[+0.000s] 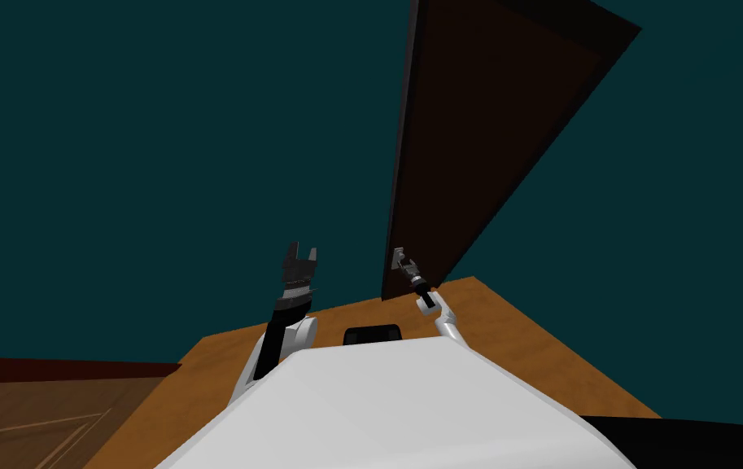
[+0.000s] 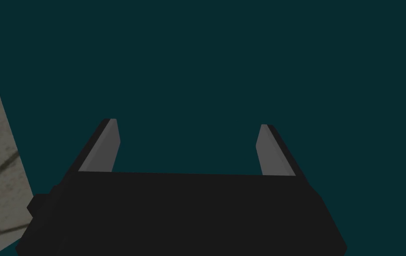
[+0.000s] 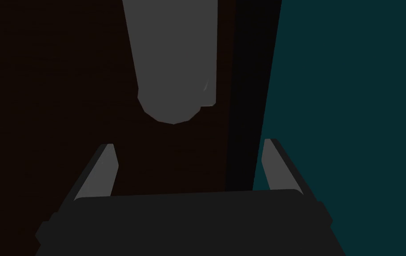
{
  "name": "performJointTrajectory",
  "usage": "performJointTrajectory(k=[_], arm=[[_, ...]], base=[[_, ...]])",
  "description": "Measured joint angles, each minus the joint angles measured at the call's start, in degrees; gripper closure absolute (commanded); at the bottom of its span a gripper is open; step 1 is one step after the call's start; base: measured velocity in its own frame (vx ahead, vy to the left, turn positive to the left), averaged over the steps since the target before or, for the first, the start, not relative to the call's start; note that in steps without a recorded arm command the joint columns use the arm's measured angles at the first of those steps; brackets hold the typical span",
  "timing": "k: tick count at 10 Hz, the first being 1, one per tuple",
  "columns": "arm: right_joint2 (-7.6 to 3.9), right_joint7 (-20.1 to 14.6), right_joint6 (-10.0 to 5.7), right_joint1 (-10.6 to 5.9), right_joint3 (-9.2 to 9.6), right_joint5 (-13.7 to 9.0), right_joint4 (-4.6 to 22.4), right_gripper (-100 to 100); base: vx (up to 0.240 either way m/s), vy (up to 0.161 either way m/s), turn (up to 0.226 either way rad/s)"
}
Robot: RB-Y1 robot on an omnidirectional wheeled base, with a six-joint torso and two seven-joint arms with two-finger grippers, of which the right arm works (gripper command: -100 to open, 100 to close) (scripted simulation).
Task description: Pull the door open
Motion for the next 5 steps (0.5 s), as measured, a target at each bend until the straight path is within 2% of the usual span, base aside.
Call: performJointTrajectory(k=[3,5], arm=[[1.99,2.43,1.06,-2.67,-3.88,-0.39,2.61,-100],[3.46,4.41,0.9,-4.45,-6.72,-0.71,5.11,-100]], base=[[0.019,-0.052,0.216],[0.009,-0.059,0.208]])
